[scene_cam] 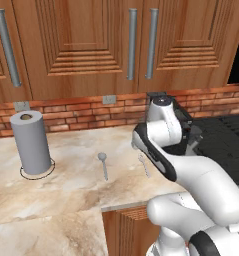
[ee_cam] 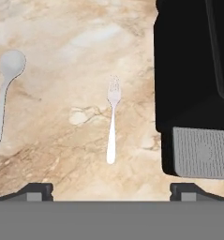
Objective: Take the fork and place it on the left side of the plate. Then take the spoon and place it on the right side of the plate. Make sure they're directly next to the plate.
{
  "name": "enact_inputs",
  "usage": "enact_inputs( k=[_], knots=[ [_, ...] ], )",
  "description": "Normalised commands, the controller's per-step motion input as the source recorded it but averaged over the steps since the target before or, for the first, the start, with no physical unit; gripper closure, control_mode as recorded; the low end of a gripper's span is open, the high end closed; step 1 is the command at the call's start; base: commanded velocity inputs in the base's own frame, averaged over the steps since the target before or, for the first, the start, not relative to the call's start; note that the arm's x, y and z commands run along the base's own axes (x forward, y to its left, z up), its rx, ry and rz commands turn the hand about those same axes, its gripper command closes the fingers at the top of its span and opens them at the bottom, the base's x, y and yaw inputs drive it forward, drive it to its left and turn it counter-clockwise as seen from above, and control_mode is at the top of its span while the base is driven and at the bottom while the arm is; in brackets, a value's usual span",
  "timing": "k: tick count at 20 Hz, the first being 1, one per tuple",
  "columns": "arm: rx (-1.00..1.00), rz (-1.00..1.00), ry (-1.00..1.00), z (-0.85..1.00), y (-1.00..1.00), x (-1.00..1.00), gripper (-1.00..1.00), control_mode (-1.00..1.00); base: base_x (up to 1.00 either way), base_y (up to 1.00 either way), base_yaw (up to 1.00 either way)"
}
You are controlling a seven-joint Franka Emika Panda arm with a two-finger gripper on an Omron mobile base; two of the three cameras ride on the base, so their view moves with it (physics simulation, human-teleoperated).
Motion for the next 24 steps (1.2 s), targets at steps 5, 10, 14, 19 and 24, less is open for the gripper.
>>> enact_inputs(
  k=[5, 10, 14, 19, 24],
  knots=[
    [0.0, 0.0, 0.0, -0.4, 0.0, 0.18, -1.0, -1.0, 0.0, 0.0, 0.0],
    [0.0, 0.0, 0.0, -0.38, 0.09, 0.34, -1.0, -1.0, 0.0, 0.0, 0.0],
    [0.0, 0.0, 0.0, -0.29, 0.16, 0.38, -1.0, -1.0, 0.0, 0.0, 0.0],
    [0.0, -0.01, 0.0, -0.24, 0.07, 0.37, -1.0, -1.0, 0.0, 0.0, 0.0],
    [0.0, -0.01, 0.0, -0.2, 0.0, 0.29, -1.0, -1.0, 0.0, 0.0, 0.0]
  ],
)
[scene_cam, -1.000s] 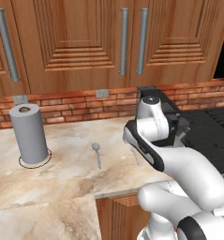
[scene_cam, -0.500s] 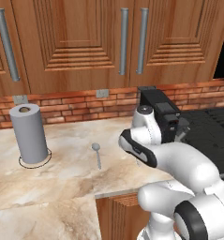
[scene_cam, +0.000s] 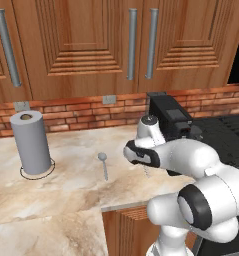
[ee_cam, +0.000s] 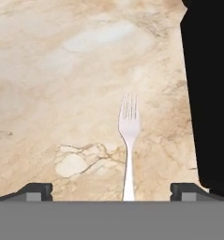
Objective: Take the fork and place it on the left side of the plate. Then take the spoon and place it on the right side of the plate. Make sure they're directly next to the plate.
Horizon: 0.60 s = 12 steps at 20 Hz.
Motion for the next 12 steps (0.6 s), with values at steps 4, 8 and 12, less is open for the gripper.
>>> enact_inputs(
  k=[4, 8, 12],
  knots=[
    [0.0, -0.01, 0.0, -0.24, 0.0, 0.23, -1.0, -1.0, 0.0, 0.0, 0.0],
    [0.0, -0.02, 0.0, -0.28, 0.0, 0.2, -1.0, -1.0, 0.0, 0.0, 0.0],
    [0.0, -0.02, 0.0, -0.29, 0.0, 0.14, -1.0, -1.0, 0.0, 0.0, 0.0]
  ],
)
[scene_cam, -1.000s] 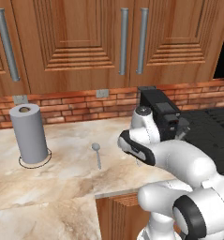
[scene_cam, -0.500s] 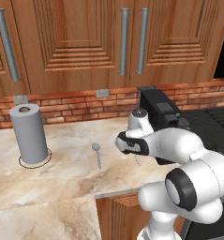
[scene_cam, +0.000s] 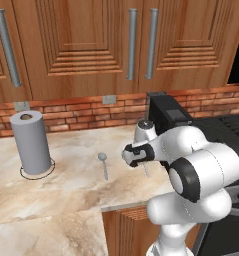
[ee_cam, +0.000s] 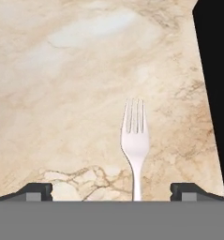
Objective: Take the fork and place it on the left side of the plate. Then take the spoon and place it on the right side of the plate. Make sure they're directly next to the plate.
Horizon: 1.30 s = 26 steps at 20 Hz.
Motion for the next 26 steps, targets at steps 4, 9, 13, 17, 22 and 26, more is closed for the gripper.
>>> enact_inputs(
  k=[4, 9, 13, 17, 22, 26],
  knots=[
    [0.0, -0.02, 0.0, -0.25, 0.0, 0.13, -1.0, -1.0, 0.0, 0.0, 0.0],
    [0.0, -0.02, 0.02, -0.2, 0.0, 0.11, -1.0, -1.0, 0.0, 0.0, 0.0],
    [0.0, -0.03, 0.04, -0.17, -0.02, 0.09, -1.0, -1.0, 0.0, 0.0, 0.0],
    [0.0, -0.04, 0.04, -0.17, -0.05, 0.06, -1.0, -1.0, 0.0, 0.0, 0.0],
    [0.0, -0.04, 0.05, -0.2, -0.05, 0.07, -1.0, -1.0, 0.0, 0.0, 0.0],
    [0.0, -0.04, 0.04, -0.26, -0.05, 0.07, -1.0, -1.0, 0.0, 0.0, 0.0]
  ],
)
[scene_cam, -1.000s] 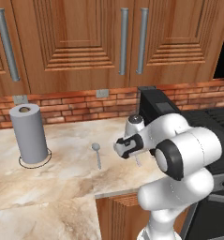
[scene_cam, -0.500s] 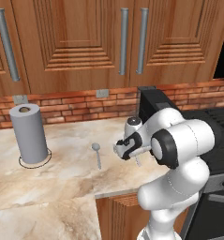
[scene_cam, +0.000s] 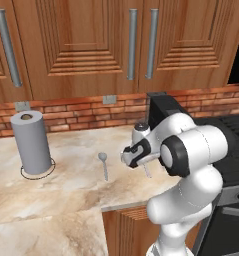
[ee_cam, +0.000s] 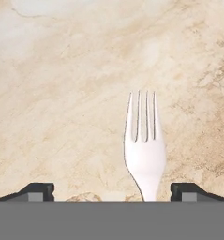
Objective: Take the fork and place it on the left side of the plate. Then take the spoon and place it on the right side of the plate. Make sure they're directly next to the plate.
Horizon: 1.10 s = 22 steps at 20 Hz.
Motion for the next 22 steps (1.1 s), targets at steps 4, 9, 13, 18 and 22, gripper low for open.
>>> enact_inputs(
  k=[4, 9, 13, 18, 22],
  knots=[
    [0.0, -0.05, 0.06, -0.39, -0.11, 0.02, -1.0, -1.0, 0.0, 0.0, 0.0],
    [0.0, -0.1, 0.13, -0.85, -0.13, -0.03, 1.0, -1.0, 0.0, 0.0, 0.0],
    [0.0, -0.14, 0.16, -1.0, -0.15, -0.18, 1.0, -1.0, 0.0, 0.0, 0.0],
    [0.0, -0.17, 0.09, -1.0, -0.31, -0.34, 1.0, -1.0, 0.0, 0.0, 0.0],
    [0.0, -0.19, 0.0, -1.0, -0.38, -0.44, 1.0, -1.0, 0.0, 0.0, 0.0]
  ],
)
